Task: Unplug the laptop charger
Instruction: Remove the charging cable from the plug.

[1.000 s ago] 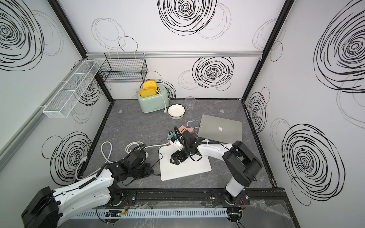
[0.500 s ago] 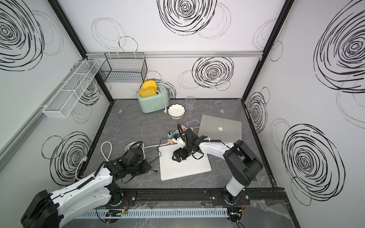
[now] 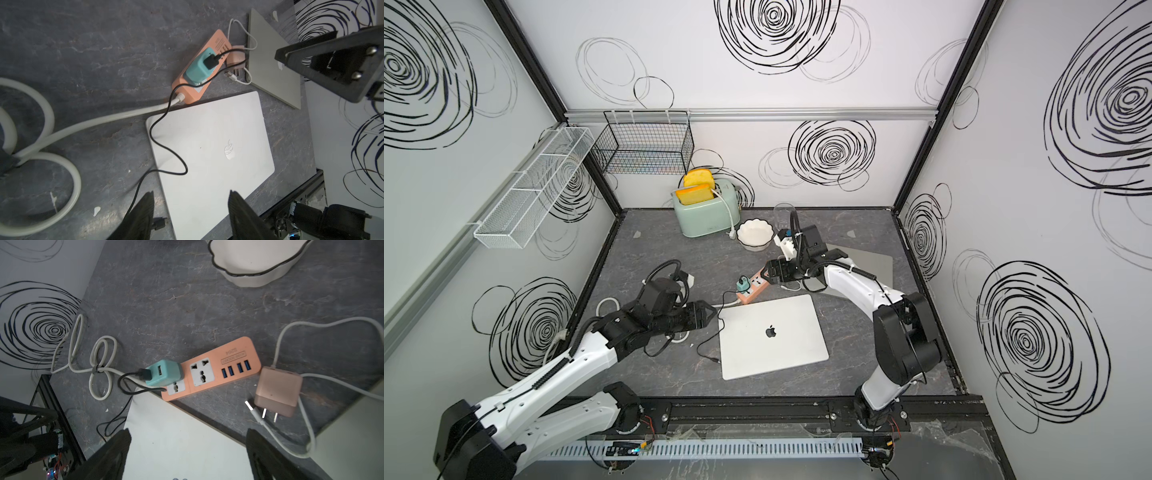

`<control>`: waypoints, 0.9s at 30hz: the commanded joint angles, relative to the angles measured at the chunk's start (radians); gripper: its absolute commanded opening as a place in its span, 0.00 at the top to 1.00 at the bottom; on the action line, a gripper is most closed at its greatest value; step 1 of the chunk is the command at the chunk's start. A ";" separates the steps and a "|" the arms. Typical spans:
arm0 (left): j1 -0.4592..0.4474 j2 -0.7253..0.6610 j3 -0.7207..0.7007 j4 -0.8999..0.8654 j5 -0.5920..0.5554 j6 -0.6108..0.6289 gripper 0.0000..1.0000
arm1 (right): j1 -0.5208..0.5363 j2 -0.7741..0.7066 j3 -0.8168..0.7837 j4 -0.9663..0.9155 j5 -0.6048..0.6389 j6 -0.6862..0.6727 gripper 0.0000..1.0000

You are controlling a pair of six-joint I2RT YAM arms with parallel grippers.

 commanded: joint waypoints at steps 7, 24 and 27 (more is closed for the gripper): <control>0.075 0.200 0.167 0.188 0.113 0.135 0.38 | -0.047 0.188 0.118 0.135 -0.134 0.097 0.10; 0.114 0.360 0.238 0.259 0.158 0.156 0.23 | 0.086 0.339 0.165 0.115 -0.083 0.062 0.11; 0.106 0.383 0.256 0.263 0.158 0.164 0.23 | 0.087 0.360 0.181 0.083 -0.068 0.052 0.11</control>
